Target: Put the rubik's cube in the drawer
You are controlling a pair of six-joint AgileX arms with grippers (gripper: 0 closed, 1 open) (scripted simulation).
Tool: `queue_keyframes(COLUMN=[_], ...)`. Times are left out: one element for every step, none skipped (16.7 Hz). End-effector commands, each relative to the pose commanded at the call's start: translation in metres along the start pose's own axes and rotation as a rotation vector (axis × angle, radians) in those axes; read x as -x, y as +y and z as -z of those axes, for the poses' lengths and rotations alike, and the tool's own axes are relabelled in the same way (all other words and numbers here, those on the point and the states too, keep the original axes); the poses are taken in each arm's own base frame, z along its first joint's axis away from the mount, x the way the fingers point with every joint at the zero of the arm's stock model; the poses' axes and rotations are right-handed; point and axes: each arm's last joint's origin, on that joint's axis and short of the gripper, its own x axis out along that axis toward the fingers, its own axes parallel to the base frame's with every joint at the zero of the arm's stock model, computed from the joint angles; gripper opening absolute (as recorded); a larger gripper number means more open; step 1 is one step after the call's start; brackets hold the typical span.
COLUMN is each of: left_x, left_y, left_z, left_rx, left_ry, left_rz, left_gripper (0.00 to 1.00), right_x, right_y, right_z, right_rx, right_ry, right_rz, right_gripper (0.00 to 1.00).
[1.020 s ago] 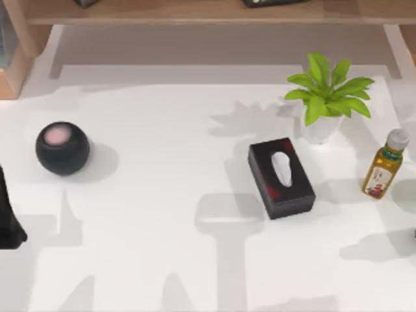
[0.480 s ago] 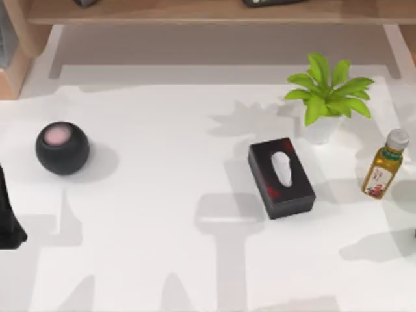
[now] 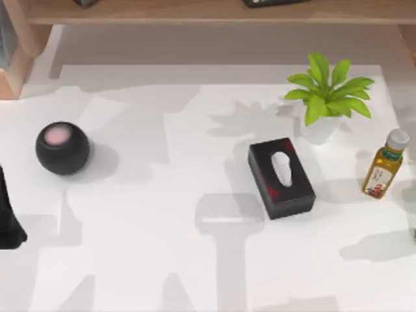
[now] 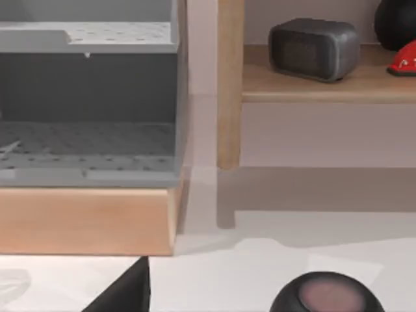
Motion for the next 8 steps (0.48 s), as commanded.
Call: queue_keyframes(left_x=[0.000, 0.000, 0.000, 0.000, 0.000, 0.000, 0.000, 0.000], left_y=[0.000, 0.000, 0.000, 0.000, 0.000, 0.000, 0.000, 0.000], left_z=[0.000, 0.000, 0.000, 0.000, 0.000, 0.000, 0.000, 0.000], left_rx=[0.000, 0.000, 0.000, 0.000, 0.000, 0.000, 0.000, 0.000], left_ry=[0.000, 0.000, 0.000, 0.000, 0.000, 0.000, 0.000, 0.000], left_rz=[0.000, 0.000, 0.000, 0.000, 0.000, 0.000, 0.000, 0.000], left_gripper=[1.00, 1.00, 1.00, 1.00, 1.00, 1.00, 1.00, 1.00], right_x=[-0.006, -0.013, -0.021, -0.031, -0.042, -0.055, -0.070, -0.086], right_y=[-0.017, -0.032, -0.046, -0.059, -0.070, -0.079, -0.086, -0.091], right_z=[0.003, 0.007, 0.014, 0.023, 0.034, 0.047, 0.062, 0.079], right_rx=[0.022, 0.045, 0.069, 0.094, 0.117, 0.140, 0.162, 0.183], right_ry=[0.064, 0.135, 0.212, 0.293, 0.379, 0.468, 0.558, 0.649], right_rz=[0.040, 0.073, 0.098, 0.114, 0.120, 0.117, 0.103, 0.079], right_gripper=[0.00, 0.00, 0.00, 0.00, 0.00, 0.00, 0.00, 0.00])
